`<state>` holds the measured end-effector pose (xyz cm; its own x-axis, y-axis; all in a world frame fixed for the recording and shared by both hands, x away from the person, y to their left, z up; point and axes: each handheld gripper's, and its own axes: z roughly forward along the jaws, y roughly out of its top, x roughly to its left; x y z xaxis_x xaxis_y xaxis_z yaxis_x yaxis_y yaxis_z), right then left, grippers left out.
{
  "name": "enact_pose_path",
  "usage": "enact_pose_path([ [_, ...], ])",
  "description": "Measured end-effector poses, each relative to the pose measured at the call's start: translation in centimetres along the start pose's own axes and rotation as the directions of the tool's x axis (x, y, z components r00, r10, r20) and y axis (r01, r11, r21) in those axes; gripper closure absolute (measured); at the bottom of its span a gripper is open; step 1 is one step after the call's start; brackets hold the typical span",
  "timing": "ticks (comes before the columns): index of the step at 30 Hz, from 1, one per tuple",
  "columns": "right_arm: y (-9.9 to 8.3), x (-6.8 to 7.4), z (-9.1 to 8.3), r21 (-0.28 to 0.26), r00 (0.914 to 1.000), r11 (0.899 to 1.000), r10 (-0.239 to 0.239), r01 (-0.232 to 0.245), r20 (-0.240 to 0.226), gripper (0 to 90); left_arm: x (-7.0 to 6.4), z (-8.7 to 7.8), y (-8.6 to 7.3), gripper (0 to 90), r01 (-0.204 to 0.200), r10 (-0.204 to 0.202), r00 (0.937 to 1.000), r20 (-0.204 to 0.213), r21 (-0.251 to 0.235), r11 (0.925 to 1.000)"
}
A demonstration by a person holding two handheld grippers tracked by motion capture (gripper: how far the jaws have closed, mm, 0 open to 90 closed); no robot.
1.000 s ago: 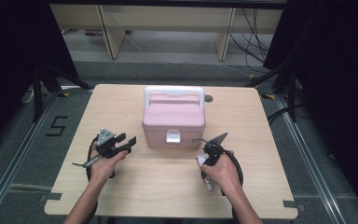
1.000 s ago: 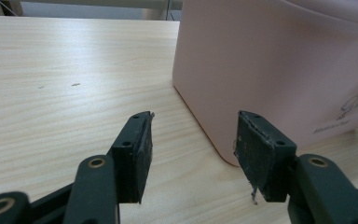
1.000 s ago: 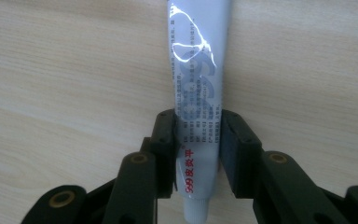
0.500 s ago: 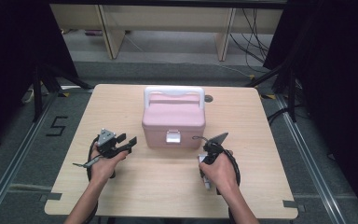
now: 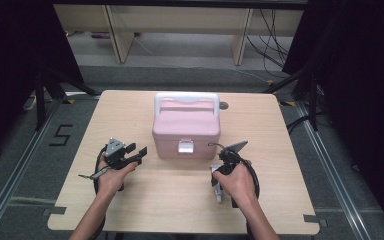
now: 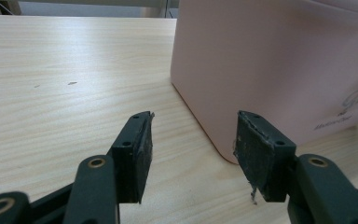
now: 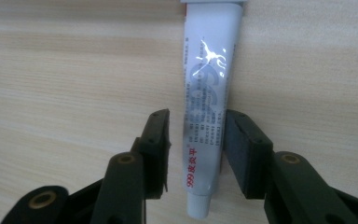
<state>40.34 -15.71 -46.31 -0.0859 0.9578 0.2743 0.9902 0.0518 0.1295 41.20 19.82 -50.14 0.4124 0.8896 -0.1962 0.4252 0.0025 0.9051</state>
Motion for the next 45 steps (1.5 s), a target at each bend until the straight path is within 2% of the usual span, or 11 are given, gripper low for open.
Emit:
enact_pose_path([
  [6,-0.4,-0.7,-1.6,-0.024,0.9964,0.999,-0.036,0.035,-0.077,67.6,0.2,-0.2,0.0,46.0,0.006,-0.006,1.0,-0.008,-0.007,1.0],
  [10,-0.9,-2.8,-2.7,-0.065,0.9962,0.995,-0.073,0.069,-0.047,84.5,0.4,-0.4,0.2,46.0,0.008,-0.008,0.9999,-0.012,-0.014,0.9999],
  [19,-1.3,-5.6,-3.2,-0.154,0.9871,0.978,-0.148,0.137,-0.06,90.0,0.1,-0.7,0.6,46.9,0.015,-0.015,0.9999,0.007,-0.033,0.9993],
  [23,-1.9,-5.9,-3.5,-0.214,0.9872,0.973,-0.111,0.085,-0.114,90.0,-0.2,-0.9,0.9,47.4,0.011,-0.01,0.9998,0.017,-0.042,0.999],
  [28,-2.2,-6.5,-4.0,-0.301,0.9736,0.943,-0.188,0.142,-0.129,87.8,-0.4,-1.2,1.3,48.2,0.01,-0.009,0.9996,0.025,-0.051,0.9987],
  [29,-2.1,-7.2,-3.9,-0.341,0.9669,0.915,-0.248,0.214,-0.058,87.7,-0.4,-1.3,1.3,48.4,0.014,-0.012,0.9996,0.025,-0.055,0.9984],
  [34,-2.3,-7.3,-4.1,-0.376,0.9675,0.905,-0.243,0.199,-0.072,85.1,-0.3,-1.4,1.6,48.7,0.016,-0.013,0.9994,0.032,-0.065,0.9978],
  [40,-2.0,-7.3,-4.2,-0.45,0.9585,0.861,-0.283,0.237,-0.036,77.7,-0.4,-1.6,2.4,49.3,0.028,-0.024,0.9985,0.05,-0.076,0.9967],
  [41,-1.9,-7.2,-4.4,-0.446,0.9607,0.866,-0.274,0.225,-0.046,76.9,-0.4,-1.6,2.6,49.4,0.03,-0.025,0.9981,0.055,-0.085,0.996],
  [43,-1.5,-7.4,-4.3,-0.487,0.9561,0.837,-0.293,0.25,-0.012,74.6,-0.5,-1.7,3.1,50.1,0.03,-0.025,0.9983,0.052,-0.091,0.9954],
  [45,-1.5,-7.5,-4.4,-0.491,0.952,0.829,-0.306,0.266,-0.001,74.2,-0.6,-1.8,3.7,50.5,0.036,-0.031,0.998,0.055,-0.101,0.9942],
])
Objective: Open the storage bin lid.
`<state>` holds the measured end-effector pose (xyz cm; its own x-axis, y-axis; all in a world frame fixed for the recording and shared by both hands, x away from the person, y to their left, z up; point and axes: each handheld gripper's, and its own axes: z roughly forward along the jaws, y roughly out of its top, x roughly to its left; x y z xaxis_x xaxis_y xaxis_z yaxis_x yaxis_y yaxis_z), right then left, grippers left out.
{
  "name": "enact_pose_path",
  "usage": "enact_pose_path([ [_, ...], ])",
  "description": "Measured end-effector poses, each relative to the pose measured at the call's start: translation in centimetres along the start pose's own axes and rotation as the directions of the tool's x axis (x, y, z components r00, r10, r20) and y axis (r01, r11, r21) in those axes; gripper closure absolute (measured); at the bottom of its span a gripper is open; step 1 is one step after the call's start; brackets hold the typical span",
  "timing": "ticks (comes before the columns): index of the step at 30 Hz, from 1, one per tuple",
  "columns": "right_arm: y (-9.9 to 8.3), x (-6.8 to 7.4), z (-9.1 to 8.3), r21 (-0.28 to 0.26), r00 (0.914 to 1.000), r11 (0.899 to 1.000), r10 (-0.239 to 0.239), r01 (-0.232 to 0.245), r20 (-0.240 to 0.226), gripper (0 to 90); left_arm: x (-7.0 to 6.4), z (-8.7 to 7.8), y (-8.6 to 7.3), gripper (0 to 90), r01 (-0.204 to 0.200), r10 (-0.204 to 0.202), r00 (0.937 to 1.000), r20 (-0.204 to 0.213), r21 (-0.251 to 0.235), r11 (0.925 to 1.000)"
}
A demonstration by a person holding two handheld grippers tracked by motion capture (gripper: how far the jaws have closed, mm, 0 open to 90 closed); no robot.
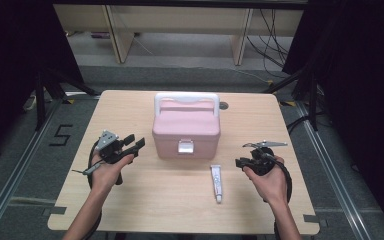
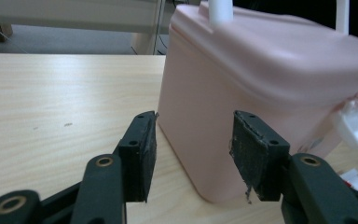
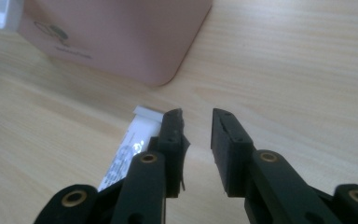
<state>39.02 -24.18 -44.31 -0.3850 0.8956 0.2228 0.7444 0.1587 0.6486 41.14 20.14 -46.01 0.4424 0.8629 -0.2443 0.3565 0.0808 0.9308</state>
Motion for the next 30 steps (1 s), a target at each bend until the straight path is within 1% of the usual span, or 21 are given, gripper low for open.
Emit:
enact_pose_path([
  [1,0.0,-0.2,0.2,-0.03,0.9994,0.999,-0.033,0.034,0.004,74.1,-0.1,0.0,0.3,50.9,0.0,0.0,1.0,0.002,-0.001,1.0],
  [2,0.0,0.0,0.2,-0.032,0.9997,0.999,-0.022,0.023,0.011,74.1,-0.2,0.0,0.6,51.5,0.008,-0.008,1.0,0.006,-0.007,0.9999],
  [3,0.0,0.3,0.1,-0.027,1.0,1.0,-0.004,0.004,-0.004,74.1,-0.3,0.1,0.9,51.8,0.012,-0.012,0.9999,0.008,-0.013,0.9998],
  [4,0.1,0.2,0.1,-0.033,0.999,0.998,-0.044,0.044,0.011,73.9,-0.5,0.1,1.5,52.5,0.008,-0.008,0.9998,0.019,-0.022,0.9997],
  [6,0.1,0.4,0.0,-0.038,0.9994,0.999,-0.036,0.036,0.005,73.9,-0.5,0.1,1.9,52.8,0.011,-0.01,0.9998,0.019,-0.027,0.9996],
  [7,0.0,0.4,-0.2,-0.038,0.9979,0.998,-0.055,0.057,0.034,74.2,-0.6,0.1,2.5,54.1,0.014,-0.014,0.9997,0.019,-0.032,0.9994],
  [9,0.0,0.5,-0.2,-0.047,0.9986,0.998,-0.047,0.048,0.026,74.2,-0.7,0.2,2.9,54.3,0.022,-0.022,0.9995,0.025,-0.031,0.9993],
  [10,-0.1,0.8,-0.2,-0.05,0.9997,0.999,-0.017,0.018,0.018,74.1,-0.8,0.2,3.3,54.5,0.026,-0.025,0.9992,0.031,-0.029,0.9992],
  [11,0.0,0.6,-0.2,-0.043,0.9986,0.998,-0.047,0.048,0.022,73.0,-1.2,0.3,4.1,56.0,0.025,-0.023,0.9987,0.046,-0.039,0.9989],
  [13,0.1,0.5,-0.1,-0.062,0.9977,0.996,-0.065,0.066,0.016,72.9,-1.3,0.3,4.4,56.3,0.022,-0.02,0.9983,0.055,-0.04,0.9989],
  [14,0.1,0.9,-0.4,-0.046,0.9993,0.998,-0.037,0.037,-0.004,72.4,-1.5,0.6,5.0,57.4,0.024,-0.022,0.9975,0.068,-0.039,0.9989],
  [15,0.1,0.9,-0.4,-0.046,0.9993,0.998,-0.037,0.037,-0.004,72.4,-1.5,0.6,5.0,57.7,0.024,-0.022,0.9975,0.068,-0.039,0.9989],
  [19,0.5,1.0,-0.6,-0.054,0.9992,0.998,-0.04,0.04,0.0,70.9,-1.6,2.0,6.9,58.9,0.016,-0.014,0.997,0.076,-0.025,0.9996],
  [20,0.5,1.0,-0.6,-0.054,0.9992,0.998,-0.04,0.04,0.0,70.9,-1.6,2.0,6.9,59.1,0.016,-0.014,0.997,0.076,-0.025,0.9996],
  [22,0.7,0.8,-0.4,-0.08,0.9974,0.994,-0.072,0.071,0.001,70.6,-1.7,2.7,7.6,59.0,0.006,-0.005,0.9966,0.082,-0.012,0.9999],
  [23,0.7,1.0,-0.6,-0.06,0.999,0.997,-0.044,0.044,-0.002,70.1,-1.6,3.2,7.8,58.9,0.011,-0.01,0.996,0.089,-0.005,0.9999],
  [24,0.7,1.0,-0.6,-0.06,0.999,0.997,-0.044,0.044,-0.002,70.1,-1.6,3.5,7.9,58.9,0.021,-0.021,0.9957,0.091,0.001,0.9998],
  [26,0.8,0.9,-0.4,-0.078,0.9972,0.994,-0.074,0.074,0.004,69.8,-1.4,4.4,8.2,57.7,0.018,-0.02,0.9965,0.081,0.016,0.9997],
  [27,0.8,0.9,-0.4,-0.082,0.9971,0.994,-0.076,0.076,0.003,69.5,-1.3,4.8,8.3,57.7,0.02,-0.022,0.9969,0.075,0.023,0.9995],
  [28,0.8,1.2,-0.5,-0.082,0.9989,0.996,-0.047,0.047,0.003,69.3,-1.2,5.1,8.4,57.0,0.029,-0.03,0.997,0.071,0.024,0.9993],
  [30,0.8,1.1,-0.5,-0.086,0.9979,0.994,-0.063,0.064,0.012,68.9,-1.3,5.9,8.5,53.4,0.026,-0.028,0.9978,0.06,0.038,0.9989],
])
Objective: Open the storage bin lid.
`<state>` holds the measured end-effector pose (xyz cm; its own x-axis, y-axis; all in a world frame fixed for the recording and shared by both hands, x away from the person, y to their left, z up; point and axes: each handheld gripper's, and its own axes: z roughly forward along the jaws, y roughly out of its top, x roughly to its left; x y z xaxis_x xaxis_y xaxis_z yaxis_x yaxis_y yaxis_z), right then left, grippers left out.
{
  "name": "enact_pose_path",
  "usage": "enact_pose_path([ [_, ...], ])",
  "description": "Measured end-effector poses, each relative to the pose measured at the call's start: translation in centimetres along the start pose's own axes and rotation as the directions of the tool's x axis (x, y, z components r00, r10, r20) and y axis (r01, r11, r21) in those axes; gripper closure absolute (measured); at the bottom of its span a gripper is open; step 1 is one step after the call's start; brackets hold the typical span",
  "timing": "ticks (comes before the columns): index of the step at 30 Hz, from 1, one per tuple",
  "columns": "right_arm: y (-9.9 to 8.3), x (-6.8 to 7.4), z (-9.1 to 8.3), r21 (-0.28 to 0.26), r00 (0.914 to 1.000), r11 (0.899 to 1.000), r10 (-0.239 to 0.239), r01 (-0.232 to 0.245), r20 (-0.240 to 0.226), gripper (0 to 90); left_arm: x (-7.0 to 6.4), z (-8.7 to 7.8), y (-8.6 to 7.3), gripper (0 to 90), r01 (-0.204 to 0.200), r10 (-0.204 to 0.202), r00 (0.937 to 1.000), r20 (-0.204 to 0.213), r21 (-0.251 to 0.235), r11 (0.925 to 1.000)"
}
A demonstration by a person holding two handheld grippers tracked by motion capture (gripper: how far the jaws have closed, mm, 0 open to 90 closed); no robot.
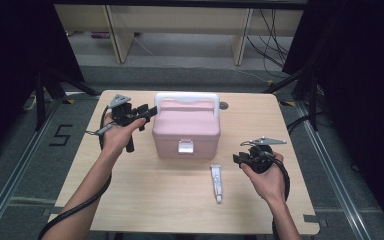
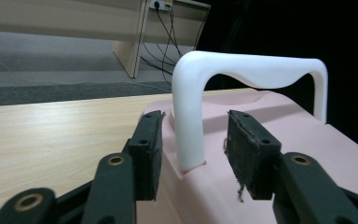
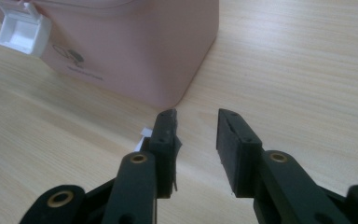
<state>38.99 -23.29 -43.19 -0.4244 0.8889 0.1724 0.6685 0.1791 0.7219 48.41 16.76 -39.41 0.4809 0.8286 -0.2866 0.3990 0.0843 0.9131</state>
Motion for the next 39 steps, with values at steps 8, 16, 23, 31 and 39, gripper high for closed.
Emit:
enact_pose_path([
  [8,-0.1,0.4,-0.1,0.027,0.9987,0.998,0.05,-0.05,-0.006,67.5,0.0,1.2,-0.3,49.3,0.001,-0.001,0.9998,-0.02,0.02,0.9998],
  [16,0.0,0.1,0.0,-0.004,1.0,1.0,0.006,-0.006,-0.003,66.8,0.1,1.8,-0.1,50.1,0.011,-0.01,0.9994,-0.034,0.031,0.9995],
  [23,0.1,0.0,0.1,-0.003,1.0,1.0,0.005,-0.005,-0.006,66.3,-0.2,2.5,0.5,51.0,0.006,-0.005,0.9993,-0.036,0.045,0.999],
  [31,0.2,0.4,0.1,0.005,0.9991,0.999,0.04,-0.04,-0.015,65.7,-0.4,3.0,0.8,55.2,-0.01,0.013,0.9985,-0.053,0.06,0.9982],
  [39,0.2,0.2,0.1,-0.005,0.9999,1.0,0.011,-0.011,-0.009,65.3,-0.6,3.1,0.8,63.1,-0.022,0.027,0.9964,-0.08,0.062,0.9978],
])
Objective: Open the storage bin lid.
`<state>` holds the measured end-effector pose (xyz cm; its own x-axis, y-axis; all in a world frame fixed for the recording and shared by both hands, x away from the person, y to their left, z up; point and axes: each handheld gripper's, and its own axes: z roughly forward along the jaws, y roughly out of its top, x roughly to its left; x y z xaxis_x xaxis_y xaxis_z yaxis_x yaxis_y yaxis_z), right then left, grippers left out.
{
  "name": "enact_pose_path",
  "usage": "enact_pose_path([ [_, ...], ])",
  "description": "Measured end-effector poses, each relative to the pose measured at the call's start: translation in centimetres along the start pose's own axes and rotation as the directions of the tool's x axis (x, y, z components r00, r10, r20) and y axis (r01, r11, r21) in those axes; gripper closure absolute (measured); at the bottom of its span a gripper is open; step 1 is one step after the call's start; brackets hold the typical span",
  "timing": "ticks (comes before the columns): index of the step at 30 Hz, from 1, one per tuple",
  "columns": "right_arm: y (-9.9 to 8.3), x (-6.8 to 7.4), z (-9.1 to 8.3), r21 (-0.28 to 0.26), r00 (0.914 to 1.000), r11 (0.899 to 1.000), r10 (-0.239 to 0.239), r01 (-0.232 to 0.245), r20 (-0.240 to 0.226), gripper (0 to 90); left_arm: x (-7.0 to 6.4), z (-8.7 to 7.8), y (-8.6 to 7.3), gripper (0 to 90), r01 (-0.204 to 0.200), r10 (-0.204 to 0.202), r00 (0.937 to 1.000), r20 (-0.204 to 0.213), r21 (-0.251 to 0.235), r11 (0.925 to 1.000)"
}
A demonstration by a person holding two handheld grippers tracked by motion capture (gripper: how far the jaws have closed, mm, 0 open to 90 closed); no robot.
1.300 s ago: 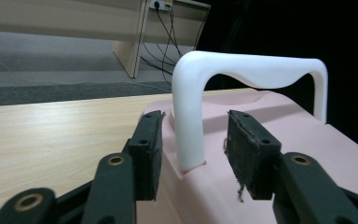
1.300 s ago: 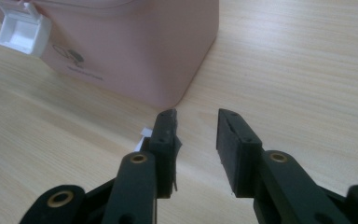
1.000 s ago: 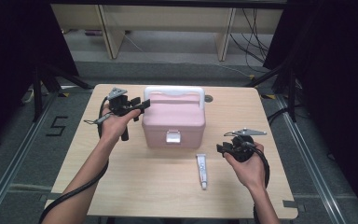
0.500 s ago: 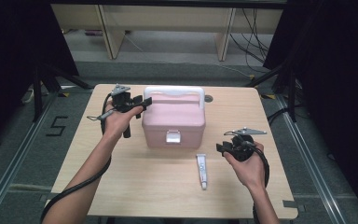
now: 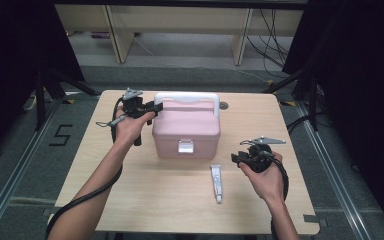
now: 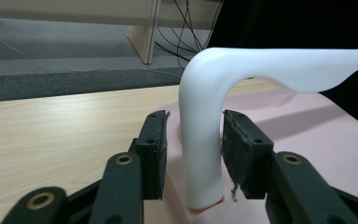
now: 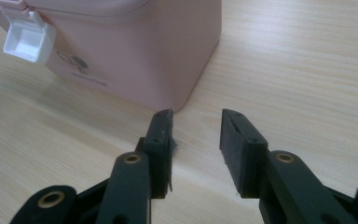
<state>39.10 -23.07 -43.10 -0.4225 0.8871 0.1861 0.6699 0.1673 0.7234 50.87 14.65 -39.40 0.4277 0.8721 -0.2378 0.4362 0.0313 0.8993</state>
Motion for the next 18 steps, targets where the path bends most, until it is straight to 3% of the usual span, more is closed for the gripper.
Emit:
enact_pose_path([
  [1,-0.01,0.15,0.0,0.004,0.9997,1.0,0.025,-0.025,-0.008,65.3,-0.04,0.01,0.0,63.8,-0.002,0.002,1.0,-0.003,0.002,1.0],
  [7,-0.01,-0.04,0.08,-0.001,0.9999,1.0,0.012,-0.012,0.001,65.1,-0.39,0.05,0.18,71.3,-0.006,0.006,0.9999,-0.014,0.011,0.9999],
  [12,-0.01,-0.13,0.03,-0.002,0.9997,1.0,0.019,-0.019,-0.017,64.9,-0.49,0.03,0.32,72.8,0.041,-0.041,0.9989,-0.022,0.015,0.999],
  [13,-0.01,-0.2,0.06,-0.008,0.9998,1.0,0.01,-0.01,-0.015,64.8,-0.52,0.02,0.35,72.9,0.042,-0.041,0.9989,-0.024,0.017,0.999],
  [14,-0.04,0.1,-0.05,0.004,0.9988,0.999,0.046,-0.046,-0.013,64.7,-0.6,0.01,0.42,73.0,0.049,-0.048,0.9985,-0.028,0.021,0.9986],
  [18,-0.03,0.02,-0.03,0.005,0.9994,0.999,0.034,-0.034,-0.01,64.5,-0.73,0.0,0.52,73.2,0.058,-0.057,0.9977,-0.036,0.027,0.998],
])
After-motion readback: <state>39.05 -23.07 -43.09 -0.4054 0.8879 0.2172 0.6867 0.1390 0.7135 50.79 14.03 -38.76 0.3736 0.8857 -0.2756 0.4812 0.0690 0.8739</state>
